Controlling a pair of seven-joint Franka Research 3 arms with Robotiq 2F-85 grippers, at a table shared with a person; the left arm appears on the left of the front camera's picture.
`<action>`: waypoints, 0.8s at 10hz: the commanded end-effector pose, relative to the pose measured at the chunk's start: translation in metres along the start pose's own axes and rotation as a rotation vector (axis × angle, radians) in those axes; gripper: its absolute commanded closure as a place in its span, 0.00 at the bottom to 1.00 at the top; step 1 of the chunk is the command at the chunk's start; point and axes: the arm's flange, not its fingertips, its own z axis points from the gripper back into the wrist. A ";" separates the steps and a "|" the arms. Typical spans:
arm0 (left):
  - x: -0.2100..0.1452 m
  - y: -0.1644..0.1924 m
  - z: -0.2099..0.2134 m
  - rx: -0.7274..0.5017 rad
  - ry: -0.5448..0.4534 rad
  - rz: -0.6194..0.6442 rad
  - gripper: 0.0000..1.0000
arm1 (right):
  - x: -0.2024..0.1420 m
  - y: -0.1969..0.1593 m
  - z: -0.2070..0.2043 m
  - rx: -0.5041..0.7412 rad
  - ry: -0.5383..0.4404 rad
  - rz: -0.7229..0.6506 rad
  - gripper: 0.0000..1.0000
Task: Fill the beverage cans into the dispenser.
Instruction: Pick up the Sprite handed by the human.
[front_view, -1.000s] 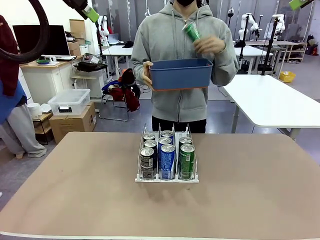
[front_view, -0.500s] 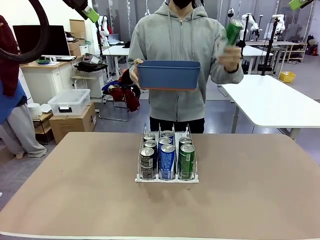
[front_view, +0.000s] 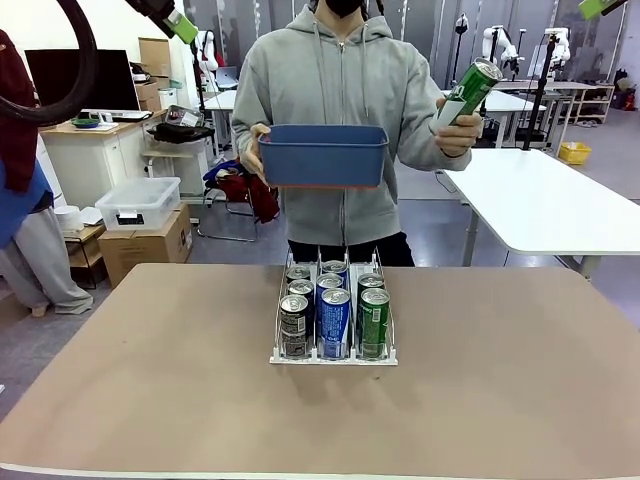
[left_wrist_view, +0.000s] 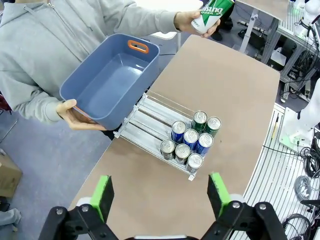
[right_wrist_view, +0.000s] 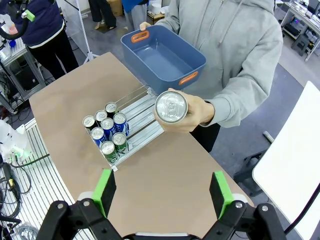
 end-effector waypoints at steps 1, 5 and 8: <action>-0.004 0.001 0.001 -0.014 -0.004 -0.005 0.00 | -0.002 0.001 0.000 0.005 0.000 -0.001 0.00; -0.004 0.001 0.001 -0.014 -0.004 -0.005 0.00 | -0.002 0.001 0.000 0.005 0.000 -0.001 0.00; -0.004 0.001 0.001 -0.014 -0.004 -0.005 0.00 | -0.002 0.001 0.000 0.005 0.000 -0.001 0.00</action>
